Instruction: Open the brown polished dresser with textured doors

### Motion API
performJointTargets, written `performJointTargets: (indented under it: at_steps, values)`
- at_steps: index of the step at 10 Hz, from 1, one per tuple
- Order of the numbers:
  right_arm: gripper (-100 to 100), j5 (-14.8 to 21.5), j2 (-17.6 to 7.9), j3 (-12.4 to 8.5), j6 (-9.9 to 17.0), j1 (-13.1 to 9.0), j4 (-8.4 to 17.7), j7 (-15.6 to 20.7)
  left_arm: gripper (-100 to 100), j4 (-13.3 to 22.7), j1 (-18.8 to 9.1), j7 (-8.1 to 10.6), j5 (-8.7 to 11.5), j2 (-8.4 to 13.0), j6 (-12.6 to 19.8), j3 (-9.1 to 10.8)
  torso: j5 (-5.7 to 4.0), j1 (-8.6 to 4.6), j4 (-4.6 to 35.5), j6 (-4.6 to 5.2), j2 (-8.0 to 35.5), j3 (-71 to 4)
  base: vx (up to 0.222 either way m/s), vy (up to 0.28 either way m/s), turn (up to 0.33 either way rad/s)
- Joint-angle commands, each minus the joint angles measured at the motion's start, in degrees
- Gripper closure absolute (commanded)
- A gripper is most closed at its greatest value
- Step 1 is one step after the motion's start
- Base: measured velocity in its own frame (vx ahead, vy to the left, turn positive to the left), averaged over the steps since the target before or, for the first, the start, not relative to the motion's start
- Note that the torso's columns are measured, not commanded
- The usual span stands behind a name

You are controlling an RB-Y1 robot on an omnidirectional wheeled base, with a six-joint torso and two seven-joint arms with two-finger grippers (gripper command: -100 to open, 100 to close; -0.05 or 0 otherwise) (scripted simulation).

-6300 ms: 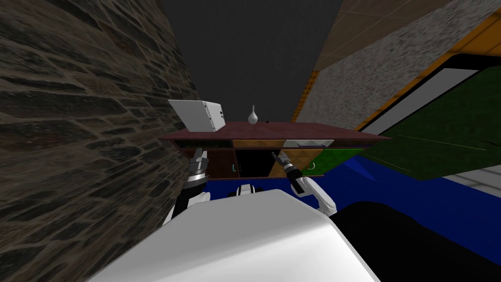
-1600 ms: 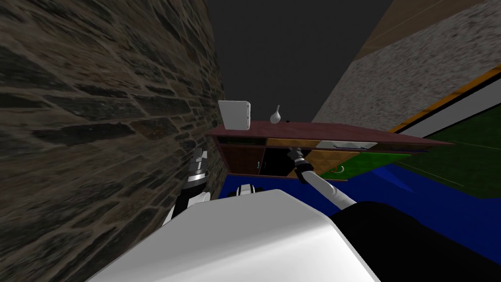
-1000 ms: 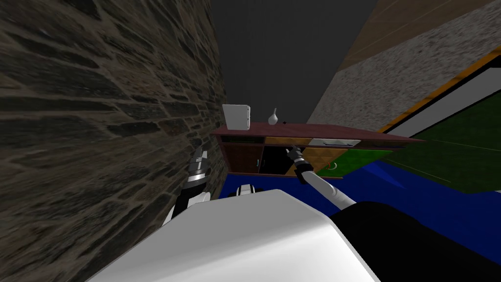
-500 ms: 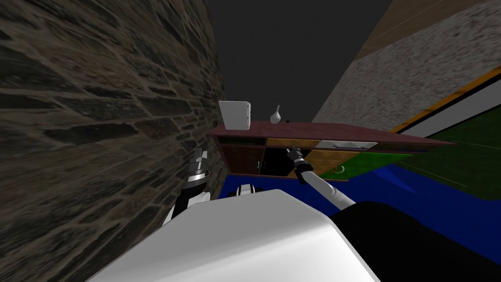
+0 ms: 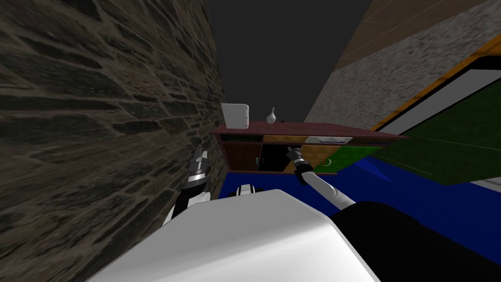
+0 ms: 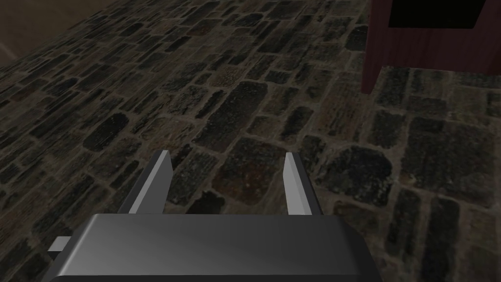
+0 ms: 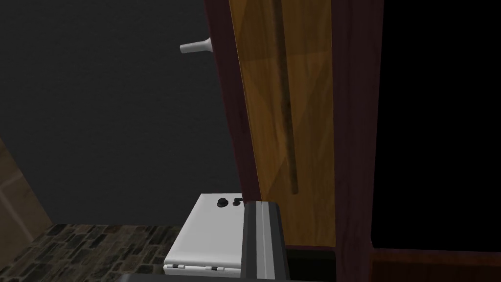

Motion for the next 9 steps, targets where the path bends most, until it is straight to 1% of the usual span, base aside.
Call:
performJointTargets:
  at_steps: [1, 4, 5, 6, 7, 8, 9]
  values:
    - [-100, -0.2, 2.1, 0.7, 1.0, -1.5, 0.9, -0.6, 0, 0.0, 0.0, 0.00, 0.0, 0.0, 0.0, 0.00, -0.02, -0.03, -0.1, -0.04, -0.4, -0.3, 0.128, -0.020, 0.116]
    - [-100, -0.4, 4.8, 1.6, 2.4, -3.4, 2.2, -1.5, 0, 0.0, 0.0, 0.00, 0.0, 0.0, 0.0, 0.01, 0.01, 0.02, 0.0, 0.03, 0.2, 0.1, 0.162, -0.042, 0.118]
    - [-100, -0.3, 4.2, 1.4, 2.0, -2.9, 1.9, -1.3, 0, 0.0, 0.0, 0.00, 0.0, 0.0, 0.0, 0.01, 0.02, 0.09, 0.1, 0.03, 0.4, 0.2, 0.077, -0.021, 0.034]
    - [-100, -1.9, 3.1, 0.1, 1.0, -3.4, 2.1, -1.5, 0, 0.0, 0.0, 0.00, 0.0, 0.0, 0.0, 0.01, 0.06, 0.18, 0.2, 0.08, 0.7, 0.4, 0.100, -0.009, -0.047]
    - [-100, -1.6, 3.7, 0.7, 1.5, -3.5, 2.0, -0.9, 0, 0.0, 0.0, 0.00, 0.0, 0.0, 0.0, 0.01, 0.07, 0.18, 0.2, 0.06, 0.6, 0.3, 0.062, -0.005, -0.008]
    - [100, -1.8, 3.6, 0.6, 1.3, -3.5, 2.0, -0.8, 0, 0.0, 0.0, 0.00, 0.0, 0.0, 0.0, 0.00, 0.04, 0.15, 0.1, 0.04, 0.5, 0.3, 0.010, -0.001, 0.003]
    - [100, -1.7, 3.4, 0.7, 1.3, -3.0, 1.0, -1.0, 0, 0.0, 0.0, 0.00, 0.0, 0.0, 0.0, 0.00, 0.03, 0.12, 0.1, 0.04, 0.5, 0.3, -0.111, 0.019, -0.079]
